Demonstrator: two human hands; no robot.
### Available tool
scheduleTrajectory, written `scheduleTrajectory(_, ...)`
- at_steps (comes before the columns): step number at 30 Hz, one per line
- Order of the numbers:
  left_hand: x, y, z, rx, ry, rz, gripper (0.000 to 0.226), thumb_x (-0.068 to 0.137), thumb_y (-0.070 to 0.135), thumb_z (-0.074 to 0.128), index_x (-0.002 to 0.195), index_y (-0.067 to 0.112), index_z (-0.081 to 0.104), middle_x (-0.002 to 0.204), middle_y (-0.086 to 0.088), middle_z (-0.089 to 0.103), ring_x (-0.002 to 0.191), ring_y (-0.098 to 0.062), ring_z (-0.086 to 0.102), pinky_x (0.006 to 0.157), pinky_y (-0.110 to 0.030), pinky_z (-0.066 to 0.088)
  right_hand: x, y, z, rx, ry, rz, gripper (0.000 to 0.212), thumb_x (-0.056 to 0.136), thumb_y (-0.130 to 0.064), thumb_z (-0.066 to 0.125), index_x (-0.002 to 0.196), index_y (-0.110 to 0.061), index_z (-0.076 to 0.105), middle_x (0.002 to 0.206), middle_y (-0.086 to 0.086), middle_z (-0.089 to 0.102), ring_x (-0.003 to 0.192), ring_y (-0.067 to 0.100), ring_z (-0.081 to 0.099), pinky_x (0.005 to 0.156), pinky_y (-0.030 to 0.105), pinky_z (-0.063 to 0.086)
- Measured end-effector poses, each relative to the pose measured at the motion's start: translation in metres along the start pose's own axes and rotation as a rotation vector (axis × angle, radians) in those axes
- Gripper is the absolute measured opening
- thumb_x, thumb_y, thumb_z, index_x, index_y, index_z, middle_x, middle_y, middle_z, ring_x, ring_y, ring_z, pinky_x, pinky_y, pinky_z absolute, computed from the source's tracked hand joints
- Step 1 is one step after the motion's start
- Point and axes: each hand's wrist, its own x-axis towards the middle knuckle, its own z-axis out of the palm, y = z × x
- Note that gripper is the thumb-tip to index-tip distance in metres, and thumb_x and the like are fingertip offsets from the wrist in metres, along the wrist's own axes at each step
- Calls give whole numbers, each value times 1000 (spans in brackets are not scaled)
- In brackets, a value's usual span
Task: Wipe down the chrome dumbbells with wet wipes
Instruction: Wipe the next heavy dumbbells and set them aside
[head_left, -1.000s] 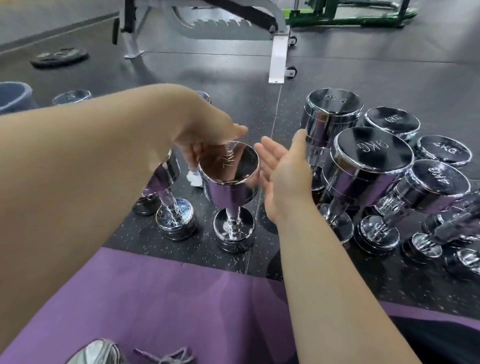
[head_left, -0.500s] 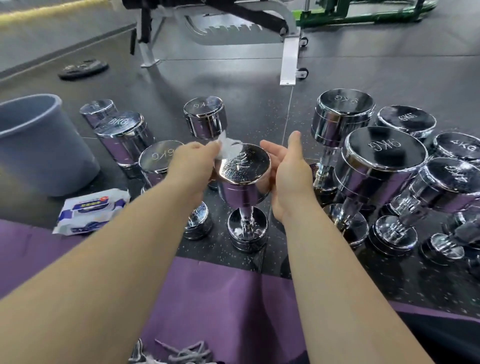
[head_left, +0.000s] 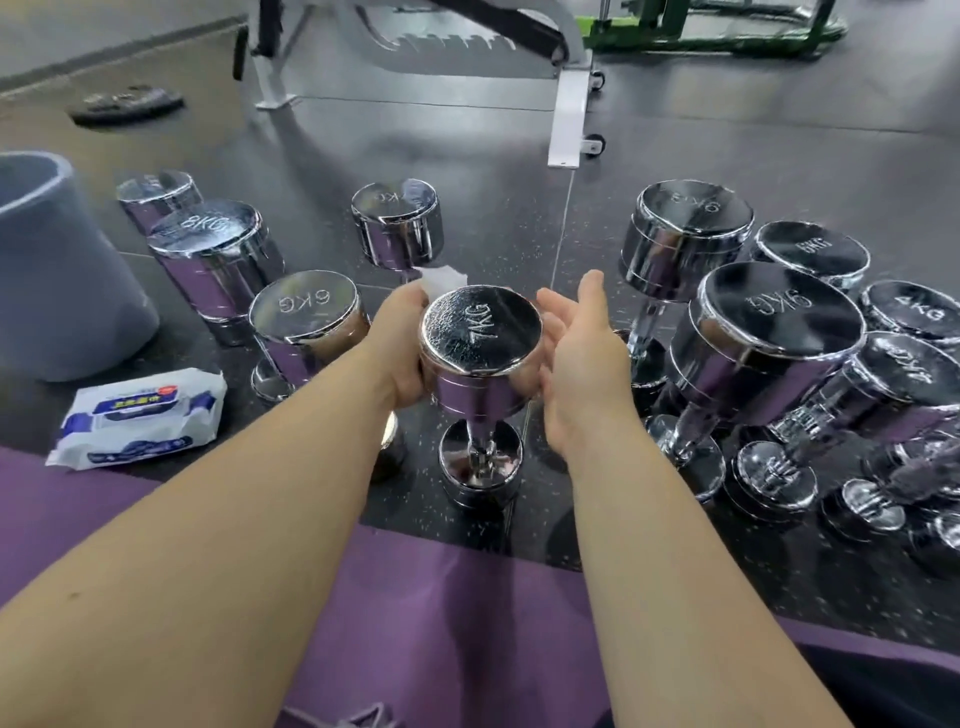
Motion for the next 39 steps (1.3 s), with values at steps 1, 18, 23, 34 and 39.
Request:
scheduleTrajectory(1,-1,-1,0,0,-4,3,53,62,25,73,108,11,52,117,-14,46,105,-27,46,102,-41,41,1,0,-2,-3,4,8,55,100,-62,27,113,-20,61,123,-1,64,113,14,61,99,37,48)
scheduleTrajectory(18,-72,-31,37,-31,639,188,29,98,23,43,73,15,56,68,-3,57,58,-17,51,57,-20,46,-18,9,3,-3,17,1,63,98,-62,26,111,-23,72,109,0,73,102,16,65,85,35,52)
scheduleTrajectory(23,-74,-53,34,197,628,305,20,85,28,43,69,18,52,82,-9,56,77,-19,52,77,-45,50,-15,4,8,0,54,8,60,99,-59,28,100,-19,73,93,0,76,91,19,70,64,29,50)
scheduleTrajectory(34,-95,-69,38,488,736,434,29,97,9,39,83,14,63,84,-4,67,85,-35,54,72,-34,44,-25,13,9,-70,83,2,62,89,-65,32,111,-20,69,110,1,71,105,22,64,84,36,50)
scheduleTrajectory(39,-99,-53,37,267,824,551,38,94,1,52,127,15,64,119,5,67,108,-16,64,97,-28,51,-50,21,-1,11,-2,33,21,92,-35,56,103,-19,65,83,-3,65,80,16,61,74,32,53)
